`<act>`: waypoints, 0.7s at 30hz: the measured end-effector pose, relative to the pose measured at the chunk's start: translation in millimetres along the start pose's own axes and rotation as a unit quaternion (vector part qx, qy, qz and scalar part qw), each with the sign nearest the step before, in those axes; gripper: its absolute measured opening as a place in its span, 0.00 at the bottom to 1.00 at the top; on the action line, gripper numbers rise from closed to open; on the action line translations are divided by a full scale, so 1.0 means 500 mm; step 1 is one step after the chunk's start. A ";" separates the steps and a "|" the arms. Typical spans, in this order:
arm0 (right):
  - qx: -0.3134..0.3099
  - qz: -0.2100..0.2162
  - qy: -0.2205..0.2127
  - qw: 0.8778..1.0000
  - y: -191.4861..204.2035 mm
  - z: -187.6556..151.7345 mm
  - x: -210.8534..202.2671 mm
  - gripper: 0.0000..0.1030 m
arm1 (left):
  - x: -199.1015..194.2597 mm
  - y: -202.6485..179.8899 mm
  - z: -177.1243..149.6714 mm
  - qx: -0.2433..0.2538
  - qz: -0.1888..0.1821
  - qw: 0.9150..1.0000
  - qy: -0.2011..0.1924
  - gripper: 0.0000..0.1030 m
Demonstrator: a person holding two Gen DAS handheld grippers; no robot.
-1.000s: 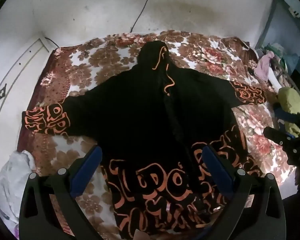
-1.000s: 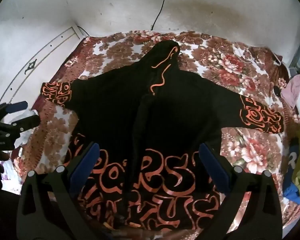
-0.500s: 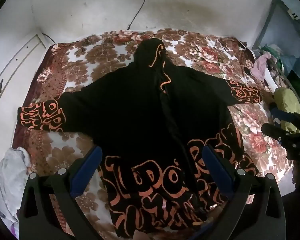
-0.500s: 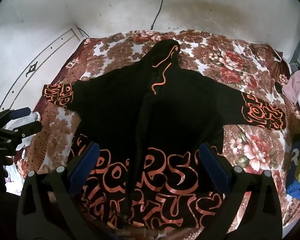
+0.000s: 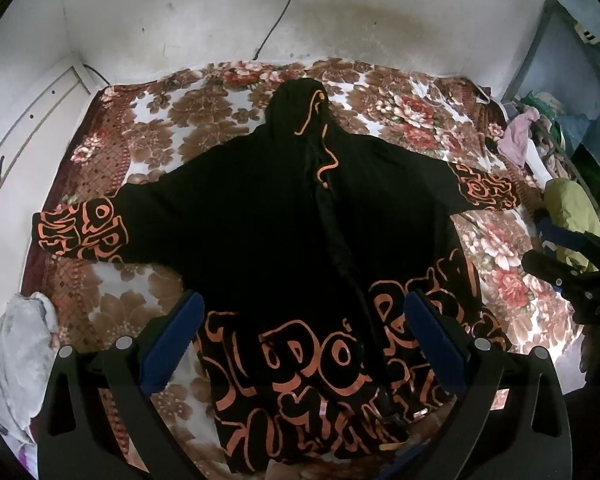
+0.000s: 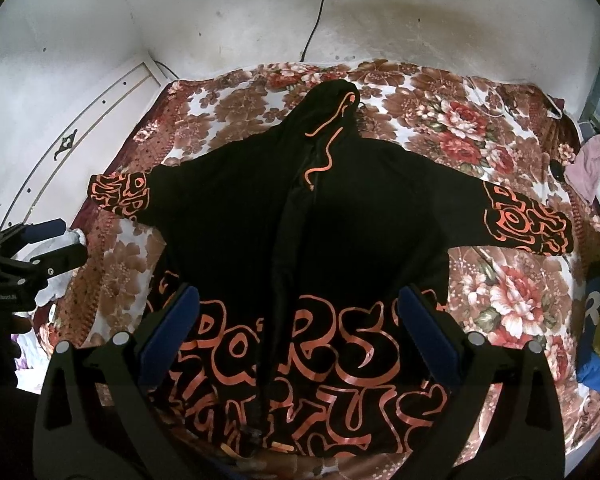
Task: Fold large clothes
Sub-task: 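Position both grippers over the hoodie's hem, ready to grasp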
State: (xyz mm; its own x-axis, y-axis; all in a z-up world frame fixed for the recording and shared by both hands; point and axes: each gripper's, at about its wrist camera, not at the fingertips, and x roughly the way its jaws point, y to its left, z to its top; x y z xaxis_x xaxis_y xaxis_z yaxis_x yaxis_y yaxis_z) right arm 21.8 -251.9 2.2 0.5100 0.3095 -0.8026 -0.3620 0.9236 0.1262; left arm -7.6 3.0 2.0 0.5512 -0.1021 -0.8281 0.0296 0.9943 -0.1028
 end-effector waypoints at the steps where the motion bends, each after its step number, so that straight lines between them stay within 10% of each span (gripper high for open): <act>1: 0.000 0.001 0.000 1.000 -0.001 0.001 -0.001 0.96 | -0.001 -0.002 0.001 0.002 0.000 1.000 -0.001 0.95; 21: -0.003 0.025 -0.013 1.000 -0.113 0.041 -0.090 0.96 | -0.024 -0.094 0.058 -0.011 0.030 0.999 -0.011 0.95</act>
State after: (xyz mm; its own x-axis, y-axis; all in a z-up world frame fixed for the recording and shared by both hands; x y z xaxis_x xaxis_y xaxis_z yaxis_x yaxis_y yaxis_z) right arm 35.2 -313.2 42.9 0.5113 0.3621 -0.7794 -0.3932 0.9050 0.1625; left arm 8.4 -41.7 32.9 0.5697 -0.0405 -0.8208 -0.0223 0.9977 -0.0647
